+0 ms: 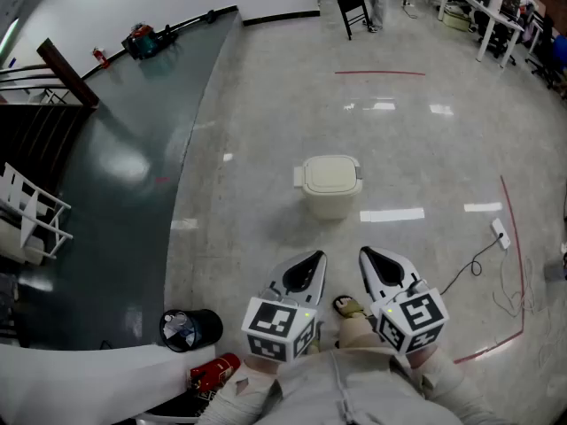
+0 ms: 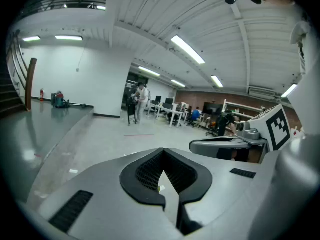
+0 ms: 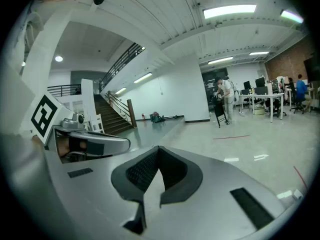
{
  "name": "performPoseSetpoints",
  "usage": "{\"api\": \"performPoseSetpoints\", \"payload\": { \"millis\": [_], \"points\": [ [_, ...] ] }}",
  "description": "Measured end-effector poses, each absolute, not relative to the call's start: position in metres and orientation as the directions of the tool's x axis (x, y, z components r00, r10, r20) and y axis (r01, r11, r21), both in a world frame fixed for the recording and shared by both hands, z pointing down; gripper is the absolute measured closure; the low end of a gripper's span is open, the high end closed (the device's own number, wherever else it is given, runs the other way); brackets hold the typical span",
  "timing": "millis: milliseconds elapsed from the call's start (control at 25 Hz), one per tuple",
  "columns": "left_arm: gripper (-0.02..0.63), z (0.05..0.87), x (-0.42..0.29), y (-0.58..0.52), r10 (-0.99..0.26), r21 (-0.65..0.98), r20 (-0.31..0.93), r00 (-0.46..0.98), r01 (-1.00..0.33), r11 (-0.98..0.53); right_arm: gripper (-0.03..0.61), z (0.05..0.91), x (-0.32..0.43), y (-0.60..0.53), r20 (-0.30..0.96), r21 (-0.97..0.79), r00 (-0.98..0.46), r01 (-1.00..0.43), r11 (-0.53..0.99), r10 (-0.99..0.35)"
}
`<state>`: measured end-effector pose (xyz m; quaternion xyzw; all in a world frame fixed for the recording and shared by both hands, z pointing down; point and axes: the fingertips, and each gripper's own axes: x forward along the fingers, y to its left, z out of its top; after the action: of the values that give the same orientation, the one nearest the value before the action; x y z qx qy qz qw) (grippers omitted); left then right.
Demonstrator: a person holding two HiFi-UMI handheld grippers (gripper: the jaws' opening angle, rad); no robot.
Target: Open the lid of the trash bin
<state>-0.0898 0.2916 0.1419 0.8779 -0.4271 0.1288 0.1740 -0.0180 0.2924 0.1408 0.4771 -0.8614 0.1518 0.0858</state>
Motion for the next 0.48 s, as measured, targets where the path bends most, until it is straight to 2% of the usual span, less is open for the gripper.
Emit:
{"api": "performPoseSetpoints", "payload": {
  "millis": [480],
  "points": [
    [0.612, 0.175, -0.093, 0.349, -0.568, 0.251, 0.396, 0.722, -0.68, -0.689, 0.575, 0.168, -0.037, 0.368, 0.356, -0.169, -0.407, -0.913, 0.371, -0.841]
  ]
}}
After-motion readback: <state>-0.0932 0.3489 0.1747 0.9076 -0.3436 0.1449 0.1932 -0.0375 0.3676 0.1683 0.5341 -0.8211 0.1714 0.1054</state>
